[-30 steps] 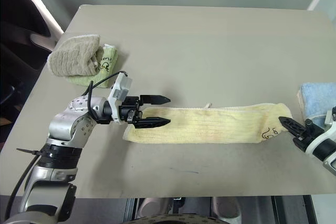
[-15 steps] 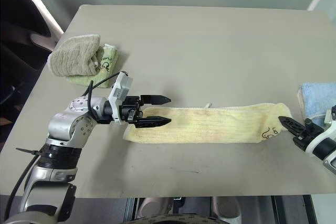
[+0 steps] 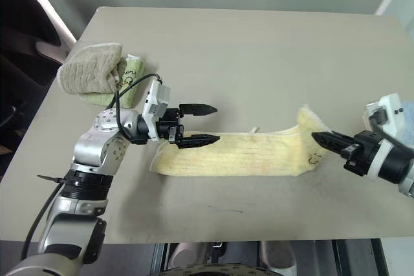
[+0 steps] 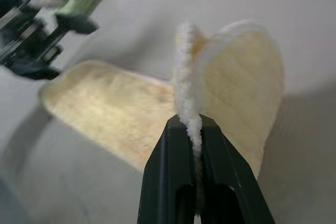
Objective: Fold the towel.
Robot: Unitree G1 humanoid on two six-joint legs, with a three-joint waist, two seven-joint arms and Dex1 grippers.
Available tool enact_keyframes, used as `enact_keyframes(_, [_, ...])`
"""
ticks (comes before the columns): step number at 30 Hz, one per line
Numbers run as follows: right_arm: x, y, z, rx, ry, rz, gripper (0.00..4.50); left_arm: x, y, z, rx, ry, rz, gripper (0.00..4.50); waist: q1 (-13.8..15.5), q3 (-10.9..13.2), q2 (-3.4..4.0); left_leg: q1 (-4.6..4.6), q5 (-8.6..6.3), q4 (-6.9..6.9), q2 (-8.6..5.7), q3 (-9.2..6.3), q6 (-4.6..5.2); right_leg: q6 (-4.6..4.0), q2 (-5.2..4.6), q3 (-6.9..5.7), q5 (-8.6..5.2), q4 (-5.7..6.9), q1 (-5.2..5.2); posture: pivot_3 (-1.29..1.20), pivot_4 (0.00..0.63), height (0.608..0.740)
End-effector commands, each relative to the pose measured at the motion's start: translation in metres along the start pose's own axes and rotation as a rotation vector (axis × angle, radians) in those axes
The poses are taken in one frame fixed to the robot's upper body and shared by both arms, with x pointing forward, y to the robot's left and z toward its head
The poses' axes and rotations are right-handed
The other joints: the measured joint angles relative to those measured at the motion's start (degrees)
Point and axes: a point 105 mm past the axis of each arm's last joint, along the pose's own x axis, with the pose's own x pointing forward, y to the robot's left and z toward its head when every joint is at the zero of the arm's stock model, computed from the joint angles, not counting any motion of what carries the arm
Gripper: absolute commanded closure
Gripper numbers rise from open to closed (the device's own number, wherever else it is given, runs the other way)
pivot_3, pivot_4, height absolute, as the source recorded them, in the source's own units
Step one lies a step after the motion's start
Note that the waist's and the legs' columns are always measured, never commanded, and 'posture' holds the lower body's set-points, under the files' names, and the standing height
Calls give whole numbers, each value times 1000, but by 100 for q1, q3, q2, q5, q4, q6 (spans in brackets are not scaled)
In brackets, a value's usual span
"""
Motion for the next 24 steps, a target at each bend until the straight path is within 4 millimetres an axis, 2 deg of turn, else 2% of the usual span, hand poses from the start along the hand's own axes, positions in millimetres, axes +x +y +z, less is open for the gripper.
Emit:
enact_keyframes(1, [1, 8, 6, -67, -4, 18, 4472, -2, 2, 2, 46, 1, 3, 0, 8, 2, 3, -2, 0, 1, -6, 7, 7, 19, -9, 4, 11, -2, -3, 0, 150, 733])
enact_keyframes(6, [4, 20, 10, -120, 14, 64, 4472, -3, 3, 0, 45, 0, 1, 0, 5, 2, 1, -1, -6, 2, -3, 17, 10, 43, -9, 4, 25, -9, -2, 0, 150, 733])
enact_keyframes(21, [4, 20, 11, -120, 14, 66, 4472, -3, 3, 0, 47, 0, -1, 0, 11, 2, 1, -1, -7, 1, -3, 15, 9, 50, -9, 3, 21, -8, -3, 0, 150, 733])
enact_keyframes(23, [46, 31, -17, -13, 16, 156, 4472, -5, 5, -1, 46, 11, 9, 0, 3, -10, -23, -1, -7, 1, -3, 16, 9, 50, -9, 4, 21, -8, -3, 0, 150, 733])
enact_keyframes(24, [61, 40, -25, 6, 25, 193, 4472, -6, 6, -1, 50, 17, 11, 0, -47, -28, -80, 10, -4, -11, 0, 15, 9, 49, -8, 5, 21, -8, 1, 0, 150, 733])
